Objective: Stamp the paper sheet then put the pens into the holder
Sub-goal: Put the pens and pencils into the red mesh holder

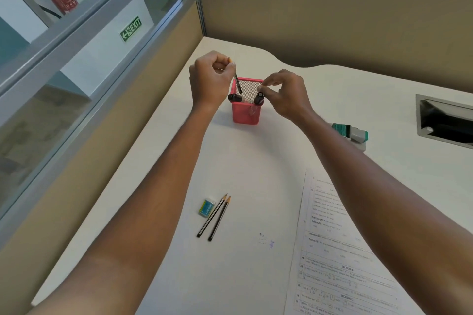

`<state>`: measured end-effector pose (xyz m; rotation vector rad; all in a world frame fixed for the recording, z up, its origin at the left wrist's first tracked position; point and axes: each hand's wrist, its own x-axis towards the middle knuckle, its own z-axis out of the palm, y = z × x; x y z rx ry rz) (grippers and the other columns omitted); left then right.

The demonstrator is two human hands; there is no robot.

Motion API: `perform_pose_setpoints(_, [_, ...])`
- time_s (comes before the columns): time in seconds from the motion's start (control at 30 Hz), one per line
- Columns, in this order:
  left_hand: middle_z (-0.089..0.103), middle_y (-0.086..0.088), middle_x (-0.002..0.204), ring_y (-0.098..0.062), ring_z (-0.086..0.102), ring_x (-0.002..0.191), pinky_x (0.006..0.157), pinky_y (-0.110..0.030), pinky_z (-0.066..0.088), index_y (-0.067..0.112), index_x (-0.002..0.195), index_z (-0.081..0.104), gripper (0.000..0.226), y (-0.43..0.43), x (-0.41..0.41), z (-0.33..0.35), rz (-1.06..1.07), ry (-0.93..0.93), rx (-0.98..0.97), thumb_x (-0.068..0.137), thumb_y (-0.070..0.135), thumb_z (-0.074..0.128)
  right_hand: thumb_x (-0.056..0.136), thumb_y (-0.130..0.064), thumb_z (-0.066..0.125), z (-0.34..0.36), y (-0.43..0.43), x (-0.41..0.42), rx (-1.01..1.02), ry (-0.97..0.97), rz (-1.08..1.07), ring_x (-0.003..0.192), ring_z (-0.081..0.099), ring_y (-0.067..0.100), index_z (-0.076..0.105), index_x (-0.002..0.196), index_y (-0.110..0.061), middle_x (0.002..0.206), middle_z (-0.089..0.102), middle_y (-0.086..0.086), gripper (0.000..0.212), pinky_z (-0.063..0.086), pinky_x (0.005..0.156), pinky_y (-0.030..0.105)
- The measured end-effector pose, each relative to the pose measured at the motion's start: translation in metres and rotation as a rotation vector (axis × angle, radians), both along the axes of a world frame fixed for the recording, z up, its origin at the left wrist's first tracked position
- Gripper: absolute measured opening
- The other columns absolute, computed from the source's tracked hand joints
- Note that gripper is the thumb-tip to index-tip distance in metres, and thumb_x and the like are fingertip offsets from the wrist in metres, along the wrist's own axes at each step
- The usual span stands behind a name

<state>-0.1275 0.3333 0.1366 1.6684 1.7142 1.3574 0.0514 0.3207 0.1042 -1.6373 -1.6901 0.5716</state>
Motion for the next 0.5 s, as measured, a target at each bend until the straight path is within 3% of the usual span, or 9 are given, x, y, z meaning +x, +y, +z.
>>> perform_pose_setpoints(0.13, [0.074,-0.005,0.094,-0.014,0.068,0.072,0.070,-0.030,0.058,0.007,0.089,0.075,0.015,0.007,0.007,-0.008,-0.032,0.041,-0.035,0.084,0.020,0.070,0.091,-0.034,0.065,0.003,-0.004,0.004,0.020,0.070,-0.050,0.091,0.065,0.016,0.075,0.090,-0.011,0.096,0.070,0.006,0.026,0.051,0.075,0.032])
perform_pose_setpoints(0.23, [0.072,-0.006,0.105,-0.015,0.068,0.076,0.070,-0.028,0.057,0.009,0.093,0.075,0.017,0.010,0.011,-0.012,-0.032,0.079,-0.057,0.084,0.022,0.071,0.094,-0.030,0.060,0.009,-0.011,0.007,0.057,0.103,-0.090,0.086,0.064,0.014,0.074,0.090,-0.009,0.095,0.070,0.007,0.026,0.052,0.077,0.033])
perform_pose_setpoints(0.33, [0.070,-0.005,0.107,-0.017,0.067,0.081,0.072,-0.030,0.057,0.012,0.093,0.075,0.018,0.011,0.012,-0.015,-0.028,0.086,-0.076,0.082,0.026,0.073,0.093,-0.021,0.060,0.013,-0.025,0.011,0.088,0.140,-0.128,0.083,0.063,0.013,0.074,0.090,-0.007,0.094,0.070,0.007,0.019,0.052,0.078,0.031])
perform_pose_setpoints(0.5, [0.069,-0.007,0.101,-0.010,0.064,0.074,0.069,-0.021,0.054,0.010,0.089,0.073,0.013,-0.003,0.005,-0.015,-0.003,0.020,-0.004,0.082,0.021,0.069,0.087,-0.011,0.059,0.009,-0.072,0.008,0.059,0.144,-0.255,0.073,0.062,0.014,0.073,0.081,-0.009,0.081,0.071,0.003,0.015,0.050,0.071,0.029])
